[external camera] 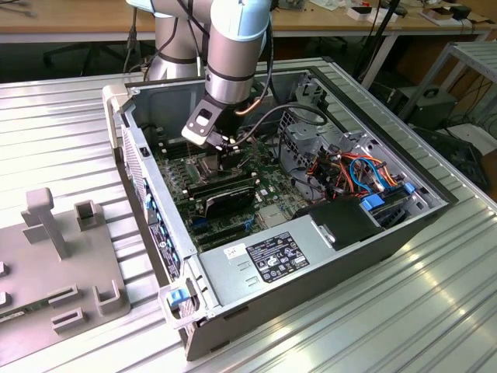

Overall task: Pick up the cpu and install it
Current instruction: 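Place the cpu into insertion slot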

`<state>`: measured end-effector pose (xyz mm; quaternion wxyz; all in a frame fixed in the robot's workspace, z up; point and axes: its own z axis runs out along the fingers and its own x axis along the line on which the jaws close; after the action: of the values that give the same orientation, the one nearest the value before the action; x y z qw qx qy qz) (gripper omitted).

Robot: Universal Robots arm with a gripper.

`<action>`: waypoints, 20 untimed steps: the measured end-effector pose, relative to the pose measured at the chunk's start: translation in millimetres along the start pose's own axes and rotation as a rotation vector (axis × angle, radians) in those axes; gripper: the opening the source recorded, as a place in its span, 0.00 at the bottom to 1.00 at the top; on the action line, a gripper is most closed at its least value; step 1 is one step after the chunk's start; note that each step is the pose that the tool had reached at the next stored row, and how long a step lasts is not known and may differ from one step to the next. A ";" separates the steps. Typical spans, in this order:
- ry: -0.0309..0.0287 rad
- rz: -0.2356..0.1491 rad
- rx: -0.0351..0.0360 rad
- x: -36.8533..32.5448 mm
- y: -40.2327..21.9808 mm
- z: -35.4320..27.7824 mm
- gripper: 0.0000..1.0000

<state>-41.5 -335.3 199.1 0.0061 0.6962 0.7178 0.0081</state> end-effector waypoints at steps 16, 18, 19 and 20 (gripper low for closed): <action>-0.0002 0.000 0.0001 0.0 -0.1 2.7 0.55; -0.0001 0.000 0.0001 0.0 -0.1 2.8 0.55; -0.0001 0.000 0.0001 0.0 -0.1 2.8 0.55; -0.0001 0.000 0.0001 0.0 -0.1 2.8 0.55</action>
<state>-41.5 -335.3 196.3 0.0061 0.6962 0.7178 0.0080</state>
